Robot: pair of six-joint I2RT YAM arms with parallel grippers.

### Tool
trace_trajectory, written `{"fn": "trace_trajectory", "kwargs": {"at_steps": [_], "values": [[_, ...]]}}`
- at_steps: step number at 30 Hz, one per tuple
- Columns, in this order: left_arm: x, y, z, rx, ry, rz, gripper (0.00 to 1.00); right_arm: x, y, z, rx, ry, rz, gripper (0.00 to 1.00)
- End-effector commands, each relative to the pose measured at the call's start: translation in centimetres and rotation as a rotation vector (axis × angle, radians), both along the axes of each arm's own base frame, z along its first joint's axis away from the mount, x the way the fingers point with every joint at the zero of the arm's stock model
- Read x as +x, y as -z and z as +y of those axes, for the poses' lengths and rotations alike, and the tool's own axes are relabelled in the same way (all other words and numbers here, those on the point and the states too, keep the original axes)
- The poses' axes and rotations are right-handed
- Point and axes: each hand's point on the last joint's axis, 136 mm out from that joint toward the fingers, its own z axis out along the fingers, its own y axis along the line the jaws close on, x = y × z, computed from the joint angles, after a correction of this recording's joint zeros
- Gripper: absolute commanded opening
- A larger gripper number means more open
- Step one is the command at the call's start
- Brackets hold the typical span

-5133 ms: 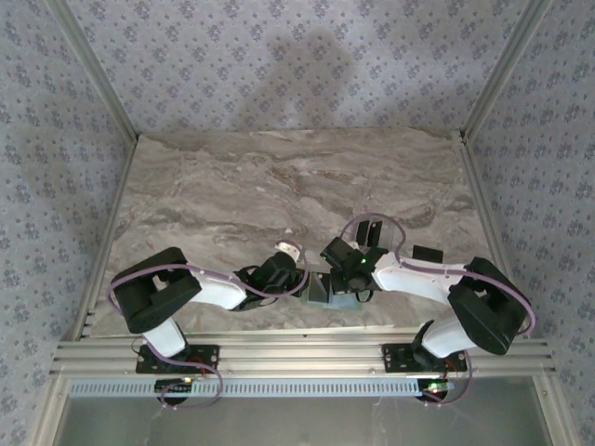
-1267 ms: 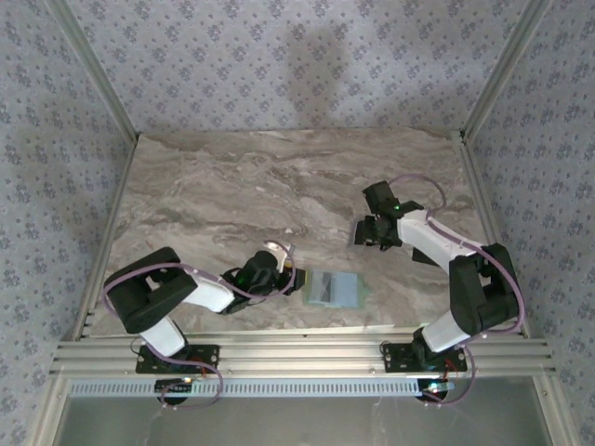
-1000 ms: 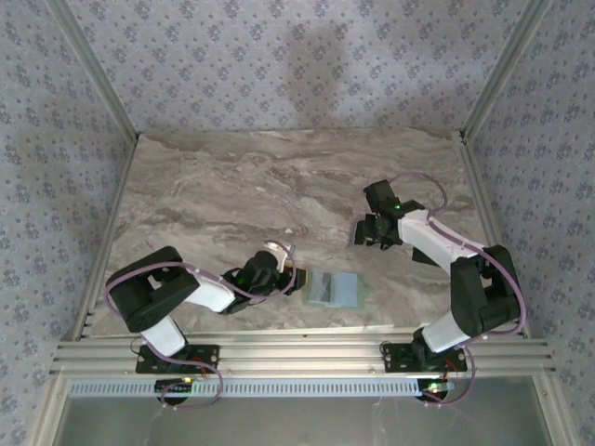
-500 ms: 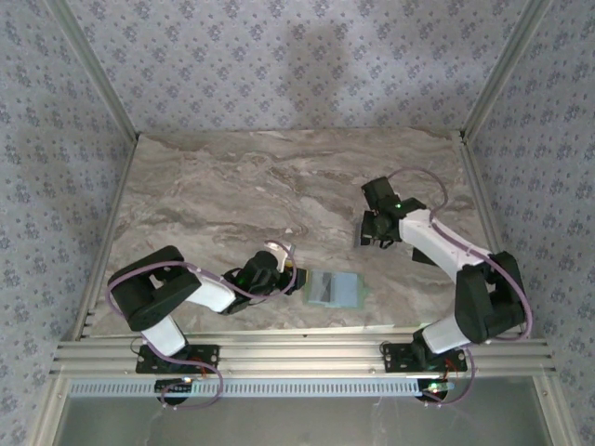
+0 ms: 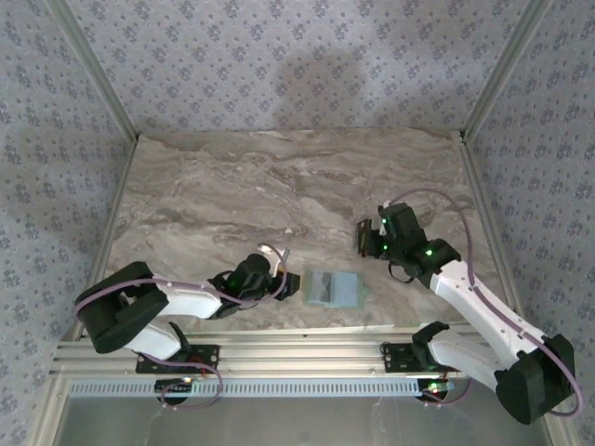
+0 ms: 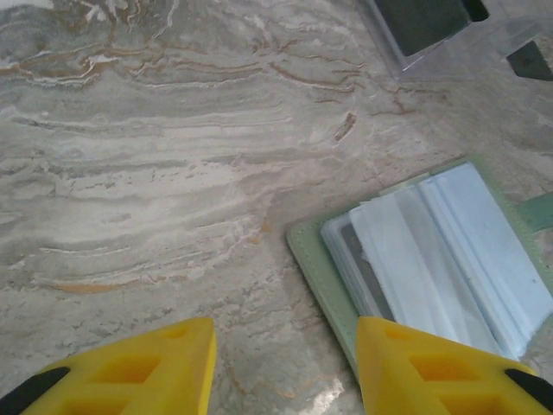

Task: Put the credit cards into the card holder
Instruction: Pick up the credit card from the storage box, then insert the credit card into the card slot.

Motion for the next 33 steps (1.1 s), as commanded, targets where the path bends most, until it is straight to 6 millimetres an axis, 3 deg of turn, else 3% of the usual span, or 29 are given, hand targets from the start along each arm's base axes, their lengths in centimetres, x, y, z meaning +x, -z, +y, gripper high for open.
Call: {"fn": "trace_trajectory", "kwargs": {"at_steps": [1,9,15,26,33], "values": [[-0.9,-0.4,-1.2,0.044,0.065,-0.011,0.45,-3.3,1.2,4.2,0.212,-0.179,0.130,0.00],[-1.5,0.3,-2.9,0.078,0.108,-0.005,0.38,-6.7,3.9,5.5,0.339,-0.244,0.262,0.00],[-1.8,1.3,-3.3,0.097,0.118,0.009,0.35,-8.6,6.3,4.8,0.339,-0.221,0.338,0.00],[-2.2,2.5,-3.3,0.118,0.122,0.026,0.33,-10.4,8.1,4.3,0.314,-0.208,0.393,0.00],[-2.3,2.7,-3.2,0.122,0.123,0.026,0.33,-10.4,8.5,4.4,0.309,-0.206,0.399,0.00]]}}
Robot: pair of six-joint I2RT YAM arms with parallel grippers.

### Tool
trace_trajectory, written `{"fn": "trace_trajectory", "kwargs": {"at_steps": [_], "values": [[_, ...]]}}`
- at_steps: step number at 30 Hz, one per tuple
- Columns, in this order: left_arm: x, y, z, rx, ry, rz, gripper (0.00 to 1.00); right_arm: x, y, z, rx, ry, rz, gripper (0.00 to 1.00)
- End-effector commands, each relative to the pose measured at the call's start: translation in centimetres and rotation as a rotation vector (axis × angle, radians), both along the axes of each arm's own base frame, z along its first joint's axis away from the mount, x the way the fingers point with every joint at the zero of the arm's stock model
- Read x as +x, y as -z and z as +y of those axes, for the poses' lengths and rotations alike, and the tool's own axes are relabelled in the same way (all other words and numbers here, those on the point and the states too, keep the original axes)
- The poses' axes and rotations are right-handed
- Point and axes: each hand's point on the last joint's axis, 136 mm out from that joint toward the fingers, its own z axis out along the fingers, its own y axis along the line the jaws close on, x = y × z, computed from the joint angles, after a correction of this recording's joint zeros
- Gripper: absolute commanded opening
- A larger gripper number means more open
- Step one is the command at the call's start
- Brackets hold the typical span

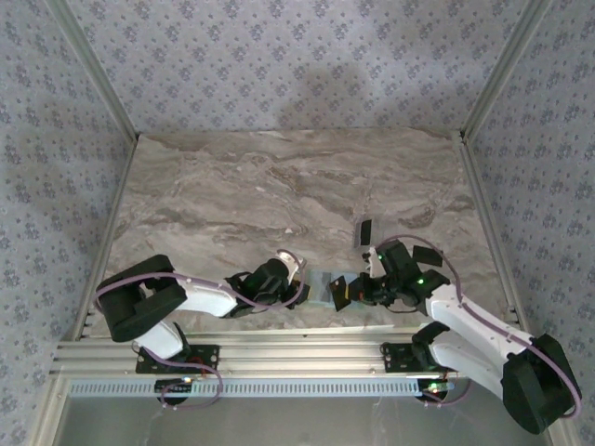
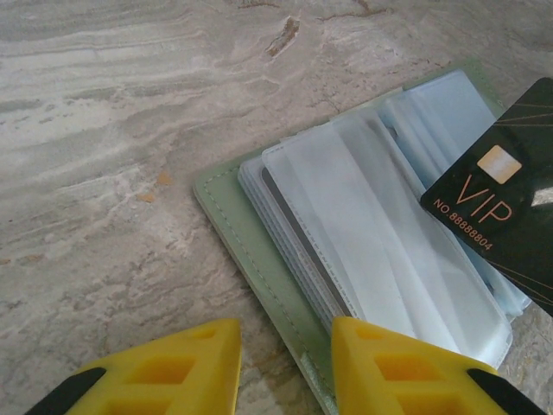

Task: Put the credit cards into the card holder
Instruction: Insert the credit card into the card slot.

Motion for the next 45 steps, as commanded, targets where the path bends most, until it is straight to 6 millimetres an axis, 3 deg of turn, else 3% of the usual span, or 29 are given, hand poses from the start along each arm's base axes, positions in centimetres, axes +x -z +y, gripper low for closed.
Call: {"fn": "trace_trajectory", "kwargs": {"at_steps": [1,28,45], "values": [[-0.4,0.5,-0.5,0.014,0.023,0.005,0.32,-0.2,0.5,0.3,-0.003,-0.002,0.023,0.00],[-2.0,2.4,-0.6,0.043,0.047,0.027,0.27,2.7,1.8,2.5,0.030,0.024,0.020,0.00],[-2.8,2.8,-0.9,0.052,0.056,0.030,0.25,3.1,2.4,3.1,-0.032,0.100,-0.097,0.00]]}}
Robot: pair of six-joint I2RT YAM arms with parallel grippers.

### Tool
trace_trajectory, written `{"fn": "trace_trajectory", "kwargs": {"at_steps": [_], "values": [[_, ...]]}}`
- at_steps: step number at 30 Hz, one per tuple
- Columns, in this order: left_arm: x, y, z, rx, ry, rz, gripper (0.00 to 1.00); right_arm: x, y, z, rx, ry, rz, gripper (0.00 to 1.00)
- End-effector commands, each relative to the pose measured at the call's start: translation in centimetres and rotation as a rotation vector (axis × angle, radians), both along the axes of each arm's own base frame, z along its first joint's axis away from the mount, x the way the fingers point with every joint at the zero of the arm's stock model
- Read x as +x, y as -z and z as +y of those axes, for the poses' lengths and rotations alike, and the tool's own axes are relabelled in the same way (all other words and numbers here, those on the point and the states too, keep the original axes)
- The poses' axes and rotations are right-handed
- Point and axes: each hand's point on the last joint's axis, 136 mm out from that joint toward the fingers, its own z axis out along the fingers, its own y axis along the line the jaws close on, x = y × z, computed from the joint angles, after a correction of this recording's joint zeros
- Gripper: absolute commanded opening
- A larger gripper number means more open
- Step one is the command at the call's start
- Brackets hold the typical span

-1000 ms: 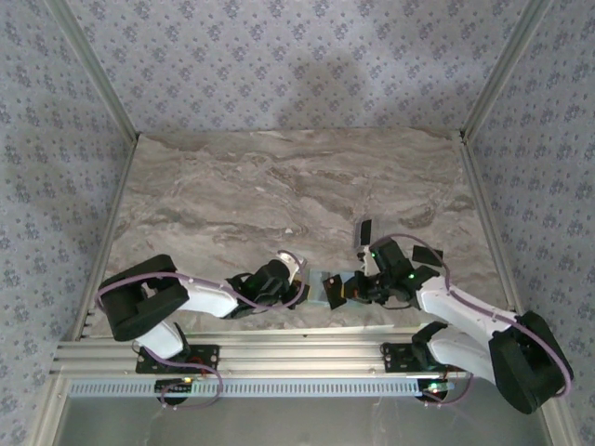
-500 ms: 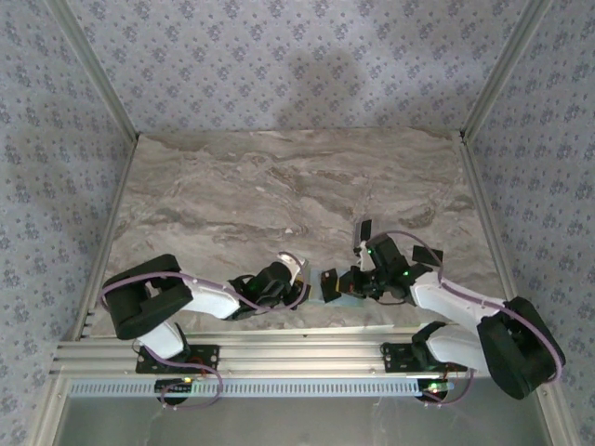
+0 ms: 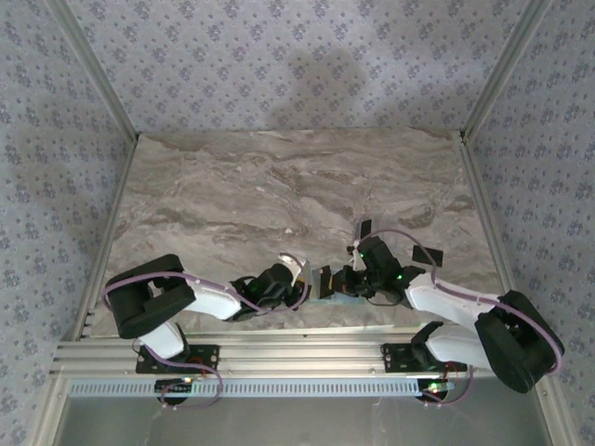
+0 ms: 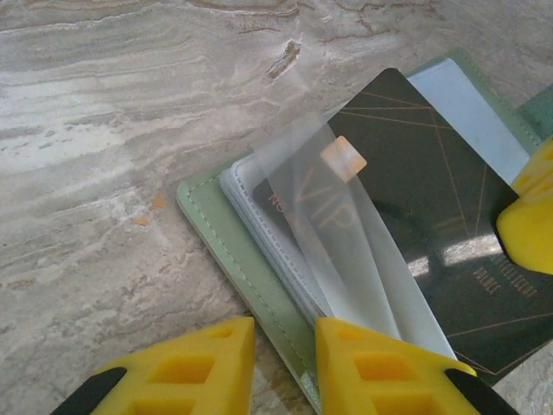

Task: Put the credit cards into the card holder
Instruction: Insert the credit card into the card slot.

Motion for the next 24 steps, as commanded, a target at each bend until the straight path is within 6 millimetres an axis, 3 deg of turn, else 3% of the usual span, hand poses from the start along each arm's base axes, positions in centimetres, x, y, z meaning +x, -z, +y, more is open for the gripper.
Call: {"fn": "trace_trajectory", "kwargs": {"at_steps": [1,12,21,24], "values": [[-3.0,2.5,-0.2,0.046,0.086,0.102,0.25,0.0,0.9,-1.0,-0.054,0.071,-0.017,0.00],[-3.2,2.4,-0.4,0.042,0.091,0.099,0.25,0.0,0.8,0.1,-0.082,0.074,-0.072,0.00],[-3.2,2.4,-0.5,0.041,0.090,0.097,0.25,-0.3,1.2,2.1,-0.091,0.026,-0.076,0.00],[-3.0,2.4,-0.3,0.045,0.080,0.096,0.25,-0.4,1.1,2.3,-0.122,0.004,-0.087,0.04]]}}
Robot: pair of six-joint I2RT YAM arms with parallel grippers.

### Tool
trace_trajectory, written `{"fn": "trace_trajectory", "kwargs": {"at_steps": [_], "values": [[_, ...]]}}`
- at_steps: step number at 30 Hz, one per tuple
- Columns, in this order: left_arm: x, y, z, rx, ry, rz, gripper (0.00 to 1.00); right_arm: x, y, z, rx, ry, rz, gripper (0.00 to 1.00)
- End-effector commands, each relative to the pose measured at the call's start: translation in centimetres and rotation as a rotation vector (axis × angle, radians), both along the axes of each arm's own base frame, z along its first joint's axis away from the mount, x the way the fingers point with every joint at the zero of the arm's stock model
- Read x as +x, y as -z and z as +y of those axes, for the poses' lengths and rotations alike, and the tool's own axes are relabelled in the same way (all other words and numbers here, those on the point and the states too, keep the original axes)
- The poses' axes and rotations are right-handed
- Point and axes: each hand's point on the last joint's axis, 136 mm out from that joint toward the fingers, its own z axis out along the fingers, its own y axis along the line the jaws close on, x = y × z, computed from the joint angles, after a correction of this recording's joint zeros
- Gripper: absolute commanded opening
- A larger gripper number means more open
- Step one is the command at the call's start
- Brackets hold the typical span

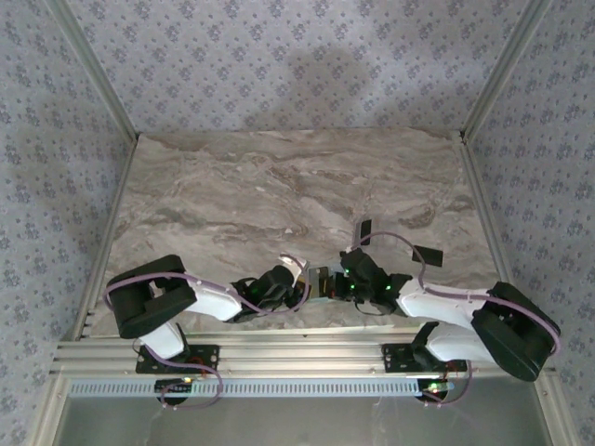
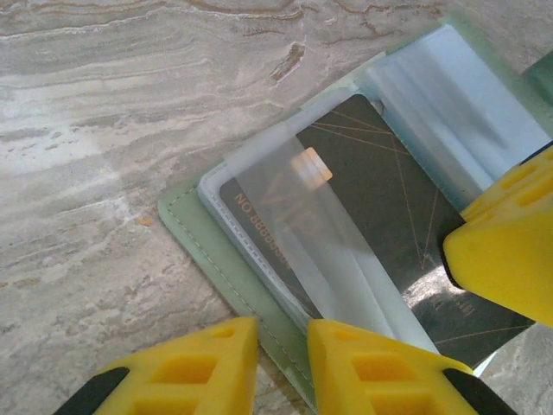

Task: Put the credit cards into the card holder
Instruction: Insert the credit card into the card slot.

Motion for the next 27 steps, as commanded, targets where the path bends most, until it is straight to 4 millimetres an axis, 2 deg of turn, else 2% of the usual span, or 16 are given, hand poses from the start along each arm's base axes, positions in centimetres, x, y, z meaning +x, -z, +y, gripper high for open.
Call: {"fn": "trace_trajectory", "kwargs": {"at_steps": [1,3,6,12,17,20,23,27], "values": [[-3.0,2.4,-0.3,0.041,0.088,0.109,0.25,-0.6,-0.2,1.0,-0.031,-0.052,0.002,0.05],[-2.9,2.5,0.0,0.046,0.075,0.108,0.25,-0.6,-0.3,0.6,-0.049,-0.047,0.000,0.12],[-2.9,2.5,0.1,0.049,0.067,0.107,0.25,-0.7,-0.4,-0.1,-0.087,-0.036,0.006,0.29],[-2.6,2.6,0.4,0.050,0.048,0.112,0.25,-1.1,-0.9,-1.0,-0.138,-0.040,0.015,0.55],[-2.4,2.7,0.5,0.043,0.041,0.123,0.25,-1.2,-2.1,-1.6,-0.171,-0.055,0.000,0.69],[-2.3,2.7,0.5,0.037,0.040,0.128,0.25,-1.3,-2.4,-2.0,-0.203,-0.064,0.010,0.71],[-2.3,2.7,0.5,0.032,0.039,0.133,0.25,-1.1,-3.5,-3.2,-0.266,-0.048,-0.023,0.69],[-2.3,2.7,0.6,0.027,0.039,0.137,0.25,-0.6,-6.2,-6.3,-0.395,-0.008,-0.107,0.65]]}}
